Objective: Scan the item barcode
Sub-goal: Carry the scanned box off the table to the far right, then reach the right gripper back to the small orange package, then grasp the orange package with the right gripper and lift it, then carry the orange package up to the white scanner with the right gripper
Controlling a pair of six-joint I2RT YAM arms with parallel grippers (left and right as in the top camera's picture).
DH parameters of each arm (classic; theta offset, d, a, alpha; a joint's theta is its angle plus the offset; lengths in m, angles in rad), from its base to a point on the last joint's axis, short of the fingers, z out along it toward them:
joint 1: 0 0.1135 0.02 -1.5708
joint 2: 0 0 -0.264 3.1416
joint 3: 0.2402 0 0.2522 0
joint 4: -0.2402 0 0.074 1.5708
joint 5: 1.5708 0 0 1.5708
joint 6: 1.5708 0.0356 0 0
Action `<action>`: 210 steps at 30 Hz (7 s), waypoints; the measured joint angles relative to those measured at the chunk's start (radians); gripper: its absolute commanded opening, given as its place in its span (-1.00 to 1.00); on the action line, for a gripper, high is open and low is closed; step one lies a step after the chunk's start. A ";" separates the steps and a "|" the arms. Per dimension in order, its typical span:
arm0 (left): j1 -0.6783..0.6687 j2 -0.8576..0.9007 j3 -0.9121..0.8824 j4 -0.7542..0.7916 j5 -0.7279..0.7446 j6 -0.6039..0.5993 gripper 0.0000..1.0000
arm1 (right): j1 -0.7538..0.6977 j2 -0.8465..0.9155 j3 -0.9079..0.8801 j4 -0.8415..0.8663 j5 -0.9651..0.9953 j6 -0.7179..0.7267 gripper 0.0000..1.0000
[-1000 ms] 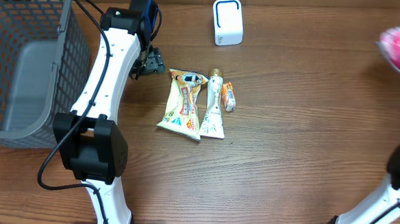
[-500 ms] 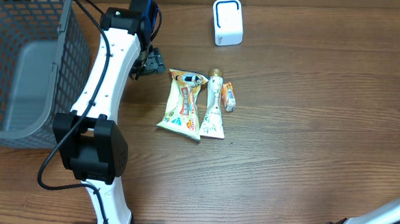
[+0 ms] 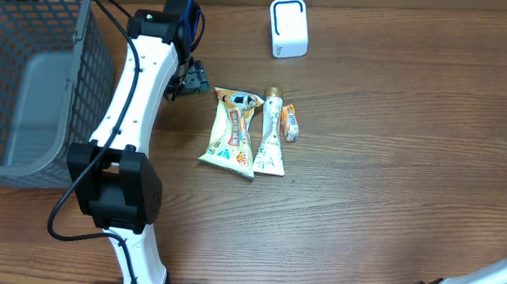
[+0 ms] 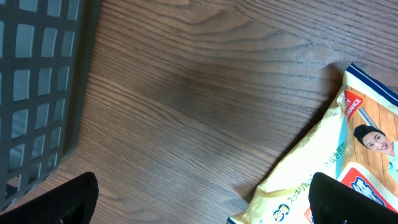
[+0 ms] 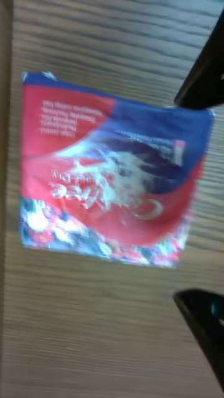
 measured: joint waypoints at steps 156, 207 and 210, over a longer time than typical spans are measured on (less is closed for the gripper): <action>0.000 0.000 0.000 0.000 0.000 0.000 0.99 | 1.304 -0.126 -0.217 -0.187 -0.021 -0.084 0.81; 0.000 0.000 0.000 0.000 0.000 0.000 1.00 | 1.160 0.013 -0.327 -0.008 -0.492 -0.171 -0.93; 0.000 0.000 0.000 0.000 0.000 0.000 1.00 | 1.151 0.016 -0.314 0.007 -0.558 -0.167 -0.93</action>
